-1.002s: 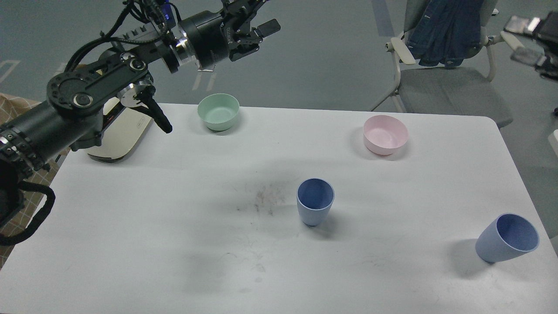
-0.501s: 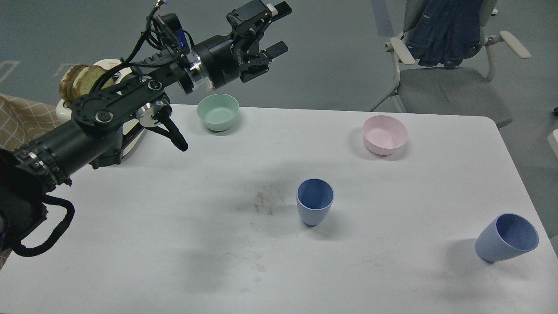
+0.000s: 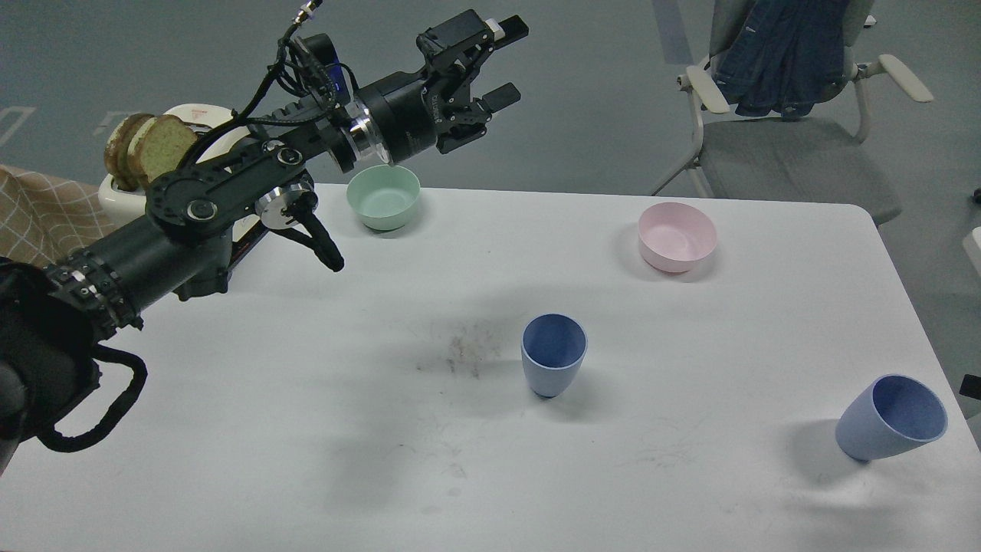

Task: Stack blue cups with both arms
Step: 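Grasp the other blue cup with the right gripper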

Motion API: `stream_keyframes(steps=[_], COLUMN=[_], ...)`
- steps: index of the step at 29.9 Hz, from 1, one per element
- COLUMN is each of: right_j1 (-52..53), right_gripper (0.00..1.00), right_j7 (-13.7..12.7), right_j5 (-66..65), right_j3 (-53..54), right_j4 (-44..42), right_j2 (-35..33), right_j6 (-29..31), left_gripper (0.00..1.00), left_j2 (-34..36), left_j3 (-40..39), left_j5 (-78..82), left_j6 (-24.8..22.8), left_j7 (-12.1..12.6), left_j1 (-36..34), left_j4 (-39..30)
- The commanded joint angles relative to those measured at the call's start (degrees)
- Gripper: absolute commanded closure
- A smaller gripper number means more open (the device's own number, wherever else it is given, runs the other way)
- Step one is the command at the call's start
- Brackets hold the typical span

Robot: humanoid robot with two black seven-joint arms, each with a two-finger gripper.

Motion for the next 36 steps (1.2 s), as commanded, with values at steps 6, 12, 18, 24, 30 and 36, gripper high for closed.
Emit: stream_keyframes(steps=[6, 12, 18, 24, 30, 36], right_j1=[-2.3, -3.5, -3.6, -3.6, -2.5, 8.5], right_gripper=[0.23, 0.53, 0.80, 1.00, 1.00, 1.00], right_j7=[0.0, -0.9, -2.4, -3.1, -3.1, -3.8], right_j5=[-2.2, -2.4, -2.5, -2.6, -3.8, -9.5], right_j3=[-0.1, 0.0, 0.0, 0.0, 0.5, 2.2], right_j4=[-0.2, -1.5, -2.4, -2.4, -2.1, -1.7], right_j2=[4.3, 5.7, 7.0, 6.9, 6.4, 5.3], right_j6=[-0.5, -0.6, -0.6, -0.6, -0.6, 0.3], left_gripper=[0.05, 0.05, 0.05, 0.05, 0.05, 0.05], left_j2=[0.0, 0.1, 0.1, 0.3, 0.3, 0.4], left_j3=[0.0, 0.0, 0.0, 0.1, 0.1, 0.1], left_j5=[0.0, 0.0, 0.0, 0.0, 0.0, 0.0], left_j6=[0.0, -0.1, -0.1, -0.1, -0.1, -0.2], left_j7=[0.0, 0.0, 0.0, 0.0, 0.0, 0.1], left_j1=[0.0, 0.2, 0.3, 1.0, 1.0, 0.9], left_j4=[0.0, 0.0, 0.0, -0.1, -0.1, -0.1])
